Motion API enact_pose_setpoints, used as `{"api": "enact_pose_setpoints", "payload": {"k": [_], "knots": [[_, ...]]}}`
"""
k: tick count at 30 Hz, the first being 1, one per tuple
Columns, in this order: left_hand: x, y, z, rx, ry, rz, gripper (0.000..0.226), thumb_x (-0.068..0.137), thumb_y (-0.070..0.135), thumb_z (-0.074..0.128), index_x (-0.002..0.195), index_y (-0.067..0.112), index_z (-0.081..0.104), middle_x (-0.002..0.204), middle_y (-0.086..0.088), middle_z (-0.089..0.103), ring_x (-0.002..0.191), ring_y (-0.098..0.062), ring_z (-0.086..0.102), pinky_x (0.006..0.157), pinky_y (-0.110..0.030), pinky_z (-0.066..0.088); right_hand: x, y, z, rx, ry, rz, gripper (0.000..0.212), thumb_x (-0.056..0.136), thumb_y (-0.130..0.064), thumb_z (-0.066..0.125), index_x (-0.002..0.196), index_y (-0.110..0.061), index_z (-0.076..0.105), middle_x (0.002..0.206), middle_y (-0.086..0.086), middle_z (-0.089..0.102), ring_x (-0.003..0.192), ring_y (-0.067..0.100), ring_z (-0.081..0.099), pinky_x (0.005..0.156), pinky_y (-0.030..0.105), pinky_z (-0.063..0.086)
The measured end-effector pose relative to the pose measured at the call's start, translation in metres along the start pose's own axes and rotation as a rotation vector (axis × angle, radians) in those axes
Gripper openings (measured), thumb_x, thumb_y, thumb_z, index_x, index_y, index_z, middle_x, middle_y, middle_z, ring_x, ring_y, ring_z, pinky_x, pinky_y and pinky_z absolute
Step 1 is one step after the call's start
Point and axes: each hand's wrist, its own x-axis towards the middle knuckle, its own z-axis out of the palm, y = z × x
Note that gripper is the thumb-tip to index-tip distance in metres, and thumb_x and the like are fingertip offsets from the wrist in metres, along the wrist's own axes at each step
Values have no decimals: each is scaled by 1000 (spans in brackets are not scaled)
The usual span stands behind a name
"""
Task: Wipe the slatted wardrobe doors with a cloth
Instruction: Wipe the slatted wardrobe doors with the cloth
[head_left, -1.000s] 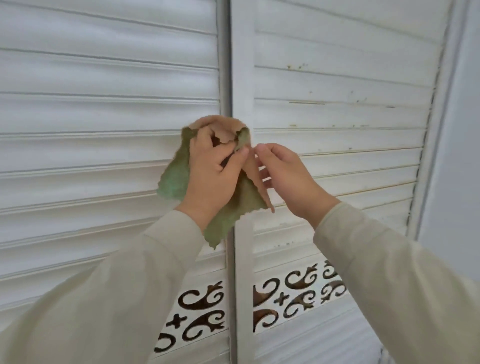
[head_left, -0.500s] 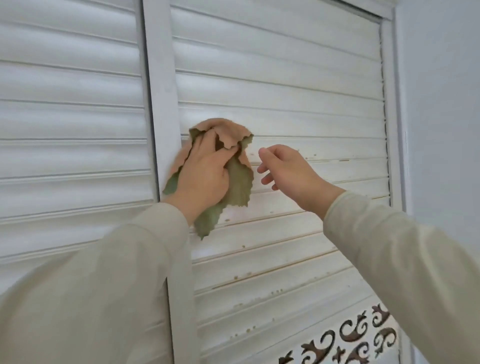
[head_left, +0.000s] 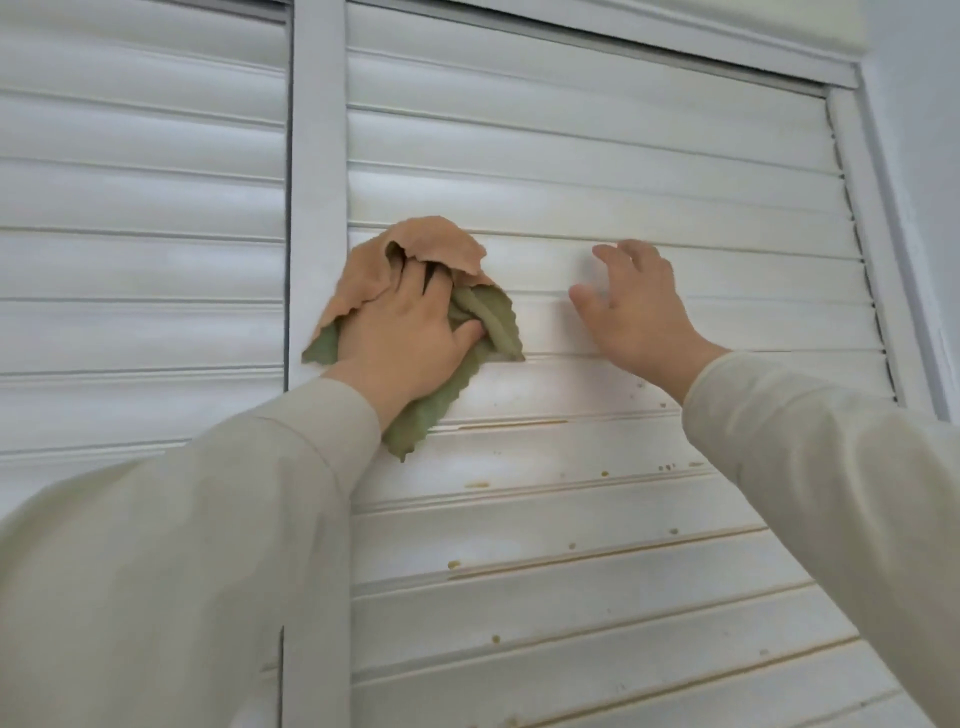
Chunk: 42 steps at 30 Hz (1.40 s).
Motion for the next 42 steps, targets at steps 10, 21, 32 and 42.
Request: {"api": "enact_pose_setpoints", "payload": {"k": [10,21,32,42], "knots": [[-34,68,33,190,94,-19,63,97,49,38,144,8,43,138,-19,50,130,-35,40,116,-45,26,11,43,36,-143,-10,-107,71,99,-57,21,158,-21,0,164,8,-11,150,34,-11,119,54,-2],[-19,53,20,262,104,-442,69,92,50,26,151,14,33,153,-16,36,142,-35,30,116,-51,20,16,49,30,-102,-143,-126,73,99,-59,17,156,-24,-12,161,5,-26,147,33,-25,119,53,-10],[-38,67,26,41,-93,57,67,94,58,36,153,25,34,158,0,35,147,-16,26,122,-25,7,16,47,24,-90,-236,-114,76,98,-62,17,154,-26,-18,159,4,-33,145,32,-30,118,52,-14],[-50,116,27,36,-129,-76,57,98,40,41,153,32,29,155,-9,28,142,-27,18,118,-44,13,17,47,17,-70,-307,-110,79,97,-64,19,153,-27,-21,156,3,-37,144,31,-33,118,53,-15]]}}
